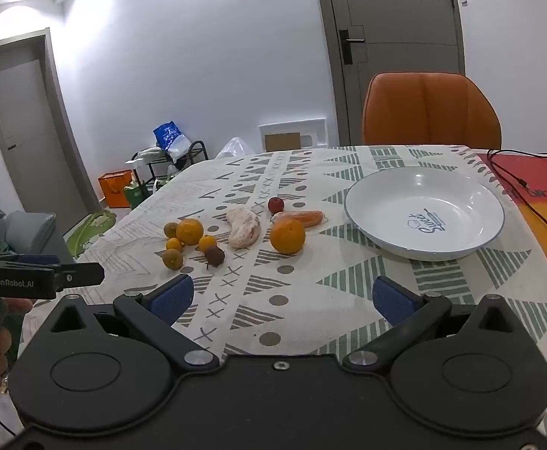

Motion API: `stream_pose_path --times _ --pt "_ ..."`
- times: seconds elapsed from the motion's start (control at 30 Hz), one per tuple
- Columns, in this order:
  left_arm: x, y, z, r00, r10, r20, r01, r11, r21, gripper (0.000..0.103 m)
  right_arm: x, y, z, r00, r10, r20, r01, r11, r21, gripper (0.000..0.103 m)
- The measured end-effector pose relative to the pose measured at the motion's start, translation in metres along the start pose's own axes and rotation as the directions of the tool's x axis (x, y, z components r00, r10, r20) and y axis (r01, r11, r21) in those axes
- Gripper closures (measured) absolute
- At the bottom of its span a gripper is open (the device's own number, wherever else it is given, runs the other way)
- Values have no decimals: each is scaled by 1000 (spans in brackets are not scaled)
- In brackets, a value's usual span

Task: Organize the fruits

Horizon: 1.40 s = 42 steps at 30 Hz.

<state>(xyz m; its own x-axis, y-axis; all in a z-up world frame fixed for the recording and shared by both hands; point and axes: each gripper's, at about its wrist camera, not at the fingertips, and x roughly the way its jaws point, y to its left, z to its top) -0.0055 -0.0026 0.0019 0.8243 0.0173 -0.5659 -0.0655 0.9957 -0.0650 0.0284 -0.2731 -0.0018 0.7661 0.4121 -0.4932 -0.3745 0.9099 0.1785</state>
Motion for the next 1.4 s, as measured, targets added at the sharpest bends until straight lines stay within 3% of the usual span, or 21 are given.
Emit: stream_pose_path --times 1.4 --pt "2 3 4 1000 -19 -14 18 1000 -16 0 0 0 -2 1000 16 -5 -15 999 30 0"
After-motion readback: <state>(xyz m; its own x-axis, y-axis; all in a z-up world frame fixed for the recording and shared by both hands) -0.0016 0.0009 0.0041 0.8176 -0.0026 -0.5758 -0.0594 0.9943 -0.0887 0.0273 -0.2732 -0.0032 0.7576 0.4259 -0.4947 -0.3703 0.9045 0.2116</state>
